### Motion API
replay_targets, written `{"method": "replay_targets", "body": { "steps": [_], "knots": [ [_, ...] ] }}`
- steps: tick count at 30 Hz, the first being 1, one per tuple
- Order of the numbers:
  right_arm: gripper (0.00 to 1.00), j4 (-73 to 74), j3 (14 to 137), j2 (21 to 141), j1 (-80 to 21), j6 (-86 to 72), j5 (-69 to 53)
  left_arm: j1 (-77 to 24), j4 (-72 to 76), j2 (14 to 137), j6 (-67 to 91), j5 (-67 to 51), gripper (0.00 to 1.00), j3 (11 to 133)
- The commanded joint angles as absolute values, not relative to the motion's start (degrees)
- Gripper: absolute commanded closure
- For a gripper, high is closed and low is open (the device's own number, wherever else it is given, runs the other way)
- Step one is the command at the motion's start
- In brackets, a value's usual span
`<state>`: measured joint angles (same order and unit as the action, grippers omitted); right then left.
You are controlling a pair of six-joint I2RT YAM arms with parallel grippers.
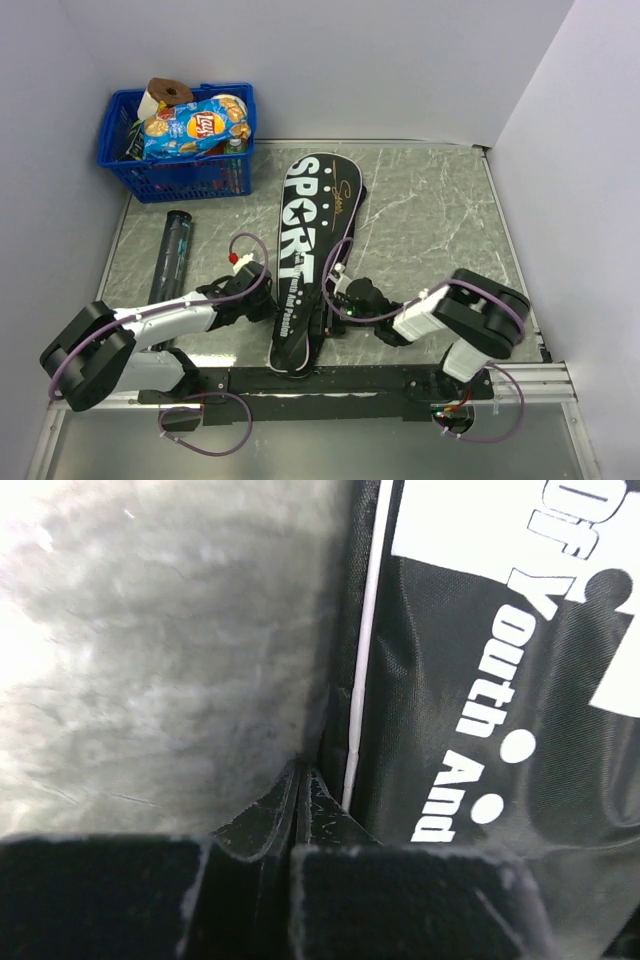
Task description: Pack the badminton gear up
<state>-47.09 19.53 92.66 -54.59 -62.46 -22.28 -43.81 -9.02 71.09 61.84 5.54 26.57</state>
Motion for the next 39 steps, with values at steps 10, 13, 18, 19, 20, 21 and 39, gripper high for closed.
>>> {"method": "replay_targets", "body": {
  "steps": [10,13,18,19,20,21,39],
  "knots": [
    [0.26,12.81,24.69,56.44,-46.51,-47.39,3.85,-45.35,-15.91,68.20,60.73,7.91,0.99,28.65],
    [0.26,15.03,26.89,54.93,-36.68,-43.53,2.74,-45.53,-16.69,66.98,60.47,8.78,0.99,29.79],
    [0.26,9.33,31.90,61.77,-25.95,-40.17,-4.47,-49.56,-27.58,62.94,59.77,21.43,0.95,37.51],
    [0.26,7.49,33.64,63.09,-25.14,-40.25,-5.35,-50.18,-28.64,62.58,59.68,23.10,0.94,40.31],
    [0.26,6.43,34.45,65.98,-24.35,-40.17,-5.80,-50.79,-29.17,62.14,59.50,24.16,0.92,41.47],
    [0.26,4.94,35.24,67.48,-23.74,-40.34,-6.24,-51.76,-28.48,61.62,58.20,25.13,0.89,42.44],
    [0.28,-15.92,55.35,103.52,-10.64,-43.16,-23.56,-52.82,-7.04,87.62,53.70,8.62,0.95,50.27]
  ]
}}
